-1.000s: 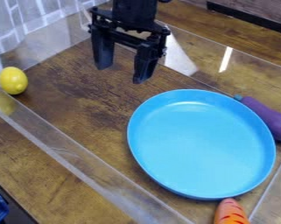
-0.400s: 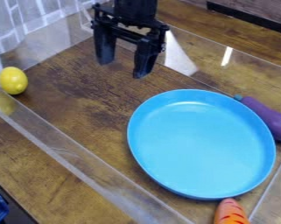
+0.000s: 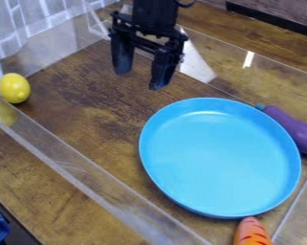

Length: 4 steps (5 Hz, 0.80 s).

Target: Remove the carrot from the blue tray and put it on the table

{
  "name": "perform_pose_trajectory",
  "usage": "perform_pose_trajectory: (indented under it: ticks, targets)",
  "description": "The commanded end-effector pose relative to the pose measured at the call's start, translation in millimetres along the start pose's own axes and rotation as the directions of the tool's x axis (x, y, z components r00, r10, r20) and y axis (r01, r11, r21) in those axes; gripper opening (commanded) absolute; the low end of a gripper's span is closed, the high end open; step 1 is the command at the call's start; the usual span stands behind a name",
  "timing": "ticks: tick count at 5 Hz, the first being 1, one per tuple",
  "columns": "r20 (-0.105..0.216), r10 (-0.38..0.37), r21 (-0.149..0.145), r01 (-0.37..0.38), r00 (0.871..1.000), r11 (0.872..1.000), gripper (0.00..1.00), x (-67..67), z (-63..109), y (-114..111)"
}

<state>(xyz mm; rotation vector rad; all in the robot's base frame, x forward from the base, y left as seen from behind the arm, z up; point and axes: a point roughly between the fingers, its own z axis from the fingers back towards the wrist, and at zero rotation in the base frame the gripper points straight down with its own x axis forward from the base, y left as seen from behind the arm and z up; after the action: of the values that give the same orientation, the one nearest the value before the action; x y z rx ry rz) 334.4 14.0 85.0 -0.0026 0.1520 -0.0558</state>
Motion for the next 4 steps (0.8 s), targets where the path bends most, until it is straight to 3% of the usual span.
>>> perform_pose_trajectory:
  ticks: [1,2,3,4]
  targets:
    - [0.076,-0.063,0.02,0.062,0.995,0.998,1.0,18.4,12.4,-8]
    - [0.067,-0.109,0.026,0.108,0.992,0.994,1.0,27.5,1.1,-15]
    - [0.078,-0.079,0.023,0.078,0.994,0.997,1.0,31.3,0.1,2]
    - [0.071,-0.052,0.02,0.051,0.996,0.999,1.0,26.9,-5.1,15]
